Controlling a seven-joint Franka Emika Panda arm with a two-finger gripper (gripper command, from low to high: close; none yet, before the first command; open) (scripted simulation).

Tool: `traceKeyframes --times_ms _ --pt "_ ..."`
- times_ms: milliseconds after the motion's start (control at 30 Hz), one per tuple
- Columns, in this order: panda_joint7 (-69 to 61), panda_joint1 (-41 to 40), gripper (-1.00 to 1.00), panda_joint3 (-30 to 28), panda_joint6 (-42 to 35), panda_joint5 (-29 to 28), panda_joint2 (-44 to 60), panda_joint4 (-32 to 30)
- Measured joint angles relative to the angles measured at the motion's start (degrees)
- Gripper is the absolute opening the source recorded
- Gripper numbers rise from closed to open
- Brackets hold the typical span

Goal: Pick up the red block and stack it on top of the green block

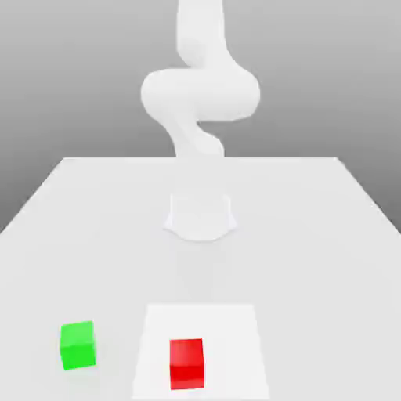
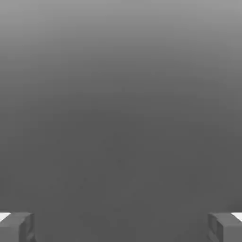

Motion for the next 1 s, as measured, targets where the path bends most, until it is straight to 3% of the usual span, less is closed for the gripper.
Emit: traceKeyframes --times_ms 767,933,967,1000 --pt "-6.6 0.3 0.00 -2.4 20.1 1.2 48.1 -11.7" --pt "-7.4 -0.4 0.00 -1.6 28.0 2.0 58.5 -11.0" --pt "-7.6 -0.6 -1.00 -1.4 29.5 2.2 60.3 -10.7" --pt "-7.6 -0.6 -1.00 -1.4 29.5 2.2 60.3 -10.7"
